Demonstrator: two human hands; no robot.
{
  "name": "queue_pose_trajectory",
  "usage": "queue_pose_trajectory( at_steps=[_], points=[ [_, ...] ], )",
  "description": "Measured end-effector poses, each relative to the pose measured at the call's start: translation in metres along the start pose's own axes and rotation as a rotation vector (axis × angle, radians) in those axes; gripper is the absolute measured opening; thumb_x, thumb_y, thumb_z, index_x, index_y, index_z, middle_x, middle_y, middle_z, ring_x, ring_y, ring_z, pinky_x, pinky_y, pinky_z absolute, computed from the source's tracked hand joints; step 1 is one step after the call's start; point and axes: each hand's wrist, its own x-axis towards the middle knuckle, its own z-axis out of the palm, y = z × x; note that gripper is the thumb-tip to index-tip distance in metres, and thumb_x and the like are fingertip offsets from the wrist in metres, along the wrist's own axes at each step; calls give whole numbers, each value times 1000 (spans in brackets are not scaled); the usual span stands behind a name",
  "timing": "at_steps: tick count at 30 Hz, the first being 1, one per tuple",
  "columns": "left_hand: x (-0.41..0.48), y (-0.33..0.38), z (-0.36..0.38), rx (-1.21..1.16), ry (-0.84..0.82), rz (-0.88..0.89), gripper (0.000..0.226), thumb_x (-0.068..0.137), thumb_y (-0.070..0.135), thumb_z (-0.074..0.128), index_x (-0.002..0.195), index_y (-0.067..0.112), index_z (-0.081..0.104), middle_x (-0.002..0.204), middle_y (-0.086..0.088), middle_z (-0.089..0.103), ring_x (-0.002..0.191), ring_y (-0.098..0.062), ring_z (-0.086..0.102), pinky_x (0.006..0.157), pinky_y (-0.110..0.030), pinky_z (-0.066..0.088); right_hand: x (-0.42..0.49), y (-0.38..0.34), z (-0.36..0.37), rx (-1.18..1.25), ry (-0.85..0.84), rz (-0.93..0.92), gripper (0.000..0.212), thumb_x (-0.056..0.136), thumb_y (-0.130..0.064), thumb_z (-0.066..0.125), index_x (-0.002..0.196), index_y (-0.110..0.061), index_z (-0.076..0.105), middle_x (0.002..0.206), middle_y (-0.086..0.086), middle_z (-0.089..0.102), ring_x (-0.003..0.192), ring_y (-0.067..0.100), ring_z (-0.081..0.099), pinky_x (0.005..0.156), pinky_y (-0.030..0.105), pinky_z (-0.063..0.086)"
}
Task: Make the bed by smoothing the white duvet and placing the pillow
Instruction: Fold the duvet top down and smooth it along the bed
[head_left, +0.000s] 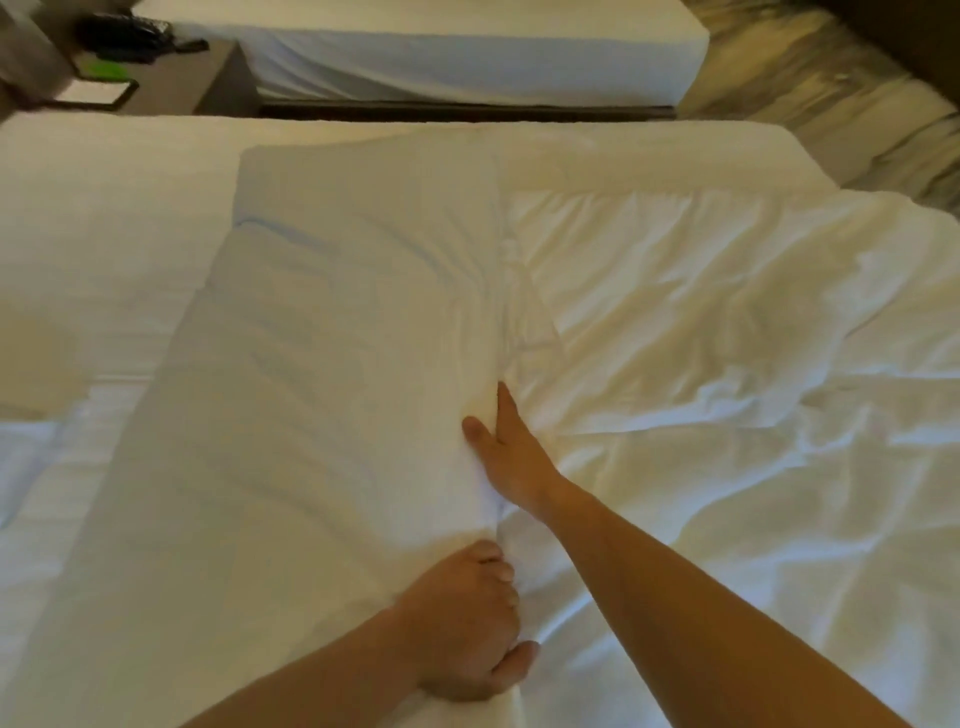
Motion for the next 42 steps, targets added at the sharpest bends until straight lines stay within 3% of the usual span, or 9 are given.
queue_pose_trajectory(
  at_steps=[6, 9, 15, 19, 22, 29, 34, 38, 42],
  points=[
    [47, 4, -42, 8, 186, -116, 47, 91, 33, 52, 47, 15, 58, 44, -3, 55, 46, -24, 43, 76, -33, 39, -28, -19, -40, 196, -58, -105, 56, 103, -30, 61, 155, -22, 42, 146, 2, 60, 131, 24, 59, 110, 45, 50],
    [77, 0, -41, 0, 221, -188, 46, 90, 34, 49, 53, 12, 64, 48, -5, 57, 53, -24, 50, 88, -36, 41, -20, -22, -60, 159, 8, -133, 53, 103, -32, 57, 154, -23, 44, 142, 1, 63, 124, 24, 63, 105, 43, 53],
    [39, 17, 21, 62, 109, -191, 33, 96, 43, 48, 84, 22, 71, 85, 2, 62, 96, -22, 59, 119, -43, 29, -74, 53, -69, -262, -19, -25, 47, 107, -27, 51, 151, -13, 50, 149, 7, 56, 136, 27, 54, 113, 35, 39],
    [25, 38, 16, -69, 113, -218, 39, 92, 52, 44, 105, 24, 68, 100, 1, 60, 114, -20, 55, 124, -47, 7, -128, 117, -96, -719, 117, -214, 40, 98, -25, 46, 130, -11, 67, 138, 10, 63, 121, 32, 64, 97, 41, 51],
    [24, 62, -3, -148, -47, -227, 44, 93, 55, 36, 109, 29, 67, 102, 6, 62, 118, -16, 53, 126, -44, -2, -164, 138, -106, -835, 146, -128, 58, 95, -40, 31, 141, -21, 62, 152, 5, 56, 139, 22, 53, 109, 43, 42],
    [-7, 83, -8, -5, -254, -7, 70, 94, 66, 24, 82, 17, 73, 78, -4, 70, 83, -24, 57, 102, -40, 31, -223, 145, -129, -900, 162, 0, 53, 101, -36, 34, 151, -30, 50, 161, -6, 43, 152, 11, 33, 115, 39, 30],
    [-30, 78, 21, 53, -5, -102, 48, 83, 60, 58, 53, 23, 58, 51, 6, 54, 56, -13, 50, 82, -31, 34, -237, 146, -144, -869, 91, -3, 75, 90, -52, 12, 157, -33, 41, 167, -6, 33, 156, 10, 23, 119, 37, 24],
    [22, 125, 32, -156, 319, -379, 23, 94, 50, 50, 88, 31, 62, 99, 7, 62, 91, -21, 62, 79, -37, 50, -246, 159, -166, -896, 75, -26, 77, 91, -52, 5, 160, -35, 33, 171, -9, 24, 158, 10, 16, 121, 35, 19],
    [97, 167, 50, -346, 265, -782, 63, 97, 61, 29, 153, 35, 42, 164, 2, 36, 149, -20, 34, 114, -42, 27, -249, 199, -229, -969, 50, 4, 70, 98, -63, 10, 164, -42, 14, 174, -11, 2, 161, 14, -3, 125, 43, 7]
  ],
)
